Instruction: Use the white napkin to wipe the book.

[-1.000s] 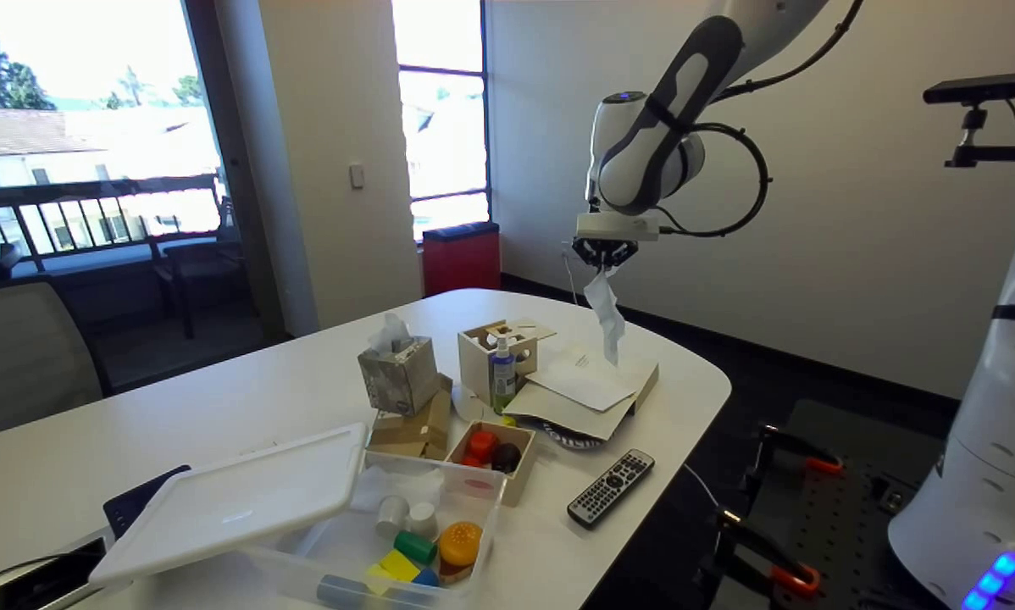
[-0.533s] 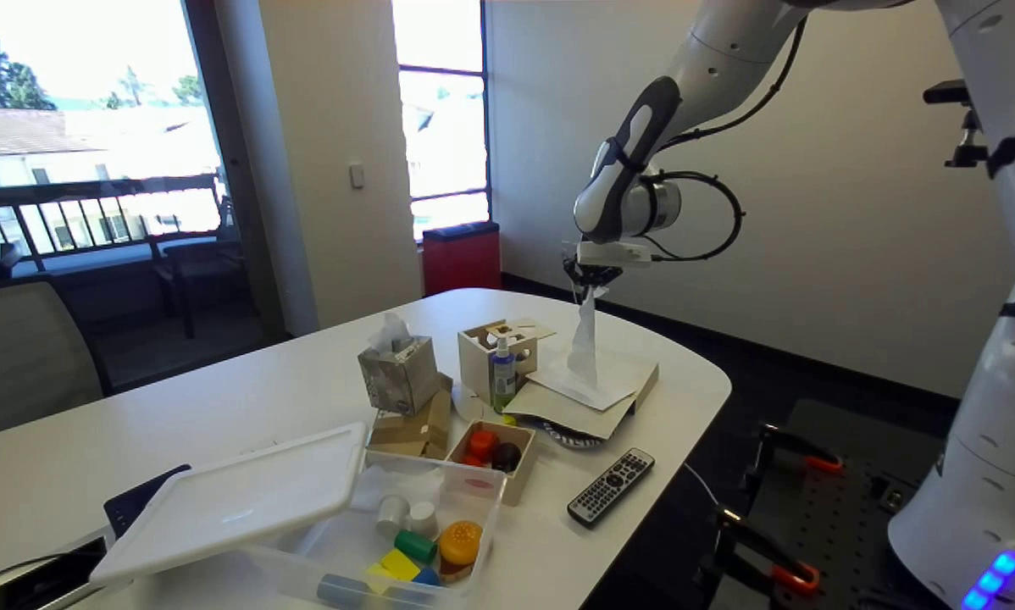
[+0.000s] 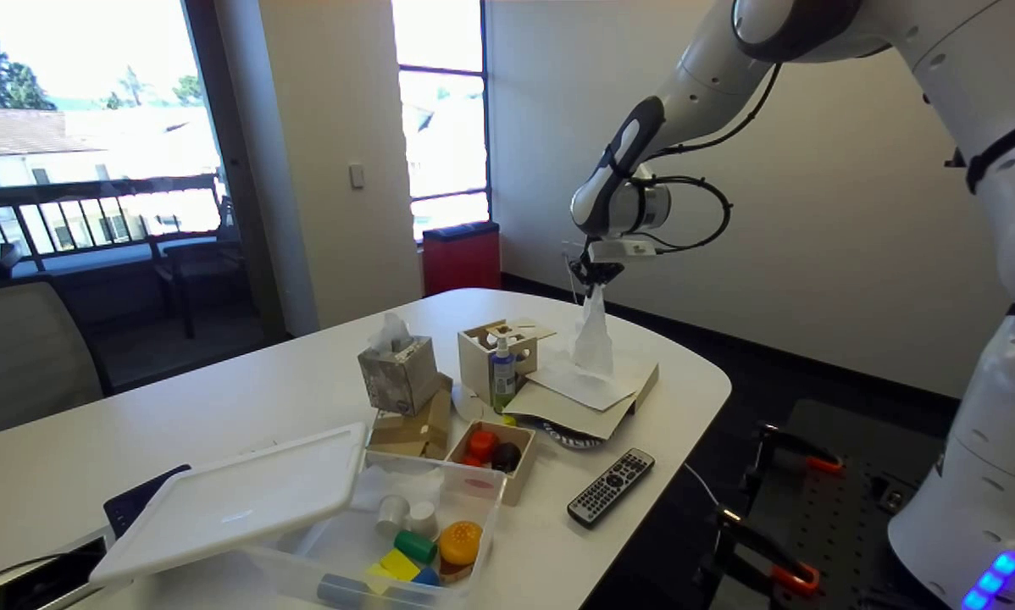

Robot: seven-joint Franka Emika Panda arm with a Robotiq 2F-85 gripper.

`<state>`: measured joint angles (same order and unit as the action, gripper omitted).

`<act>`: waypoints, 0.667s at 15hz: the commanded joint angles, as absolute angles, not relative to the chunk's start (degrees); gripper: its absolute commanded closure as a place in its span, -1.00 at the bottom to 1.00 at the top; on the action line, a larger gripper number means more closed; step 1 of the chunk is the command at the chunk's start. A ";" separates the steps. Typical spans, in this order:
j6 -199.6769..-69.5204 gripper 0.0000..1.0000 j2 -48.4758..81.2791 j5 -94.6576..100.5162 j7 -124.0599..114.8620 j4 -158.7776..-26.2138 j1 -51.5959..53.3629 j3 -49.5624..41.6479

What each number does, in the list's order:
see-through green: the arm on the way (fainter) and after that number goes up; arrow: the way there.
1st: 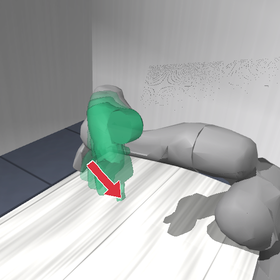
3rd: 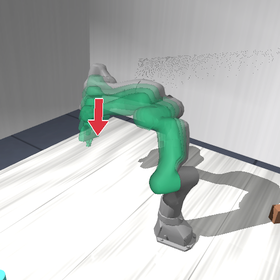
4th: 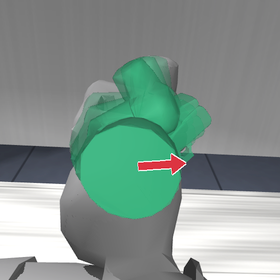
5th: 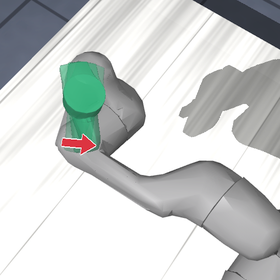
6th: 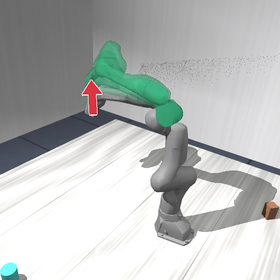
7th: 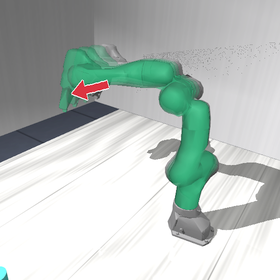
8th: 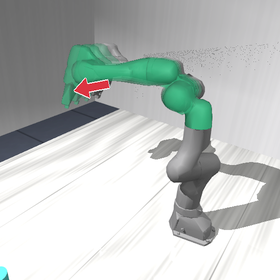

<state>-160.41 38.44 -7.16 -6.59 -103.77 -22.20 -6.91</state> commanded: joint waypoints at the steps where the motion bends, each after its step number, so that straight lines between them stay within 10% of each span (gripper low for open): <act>1: -157.11 0.99 44.64 -10.59 -0.86 -97.14 -25.69 -3.61; 10: -150.66 0.99 55.99 -11.98 1.58 -86.03 -27.81 -1.34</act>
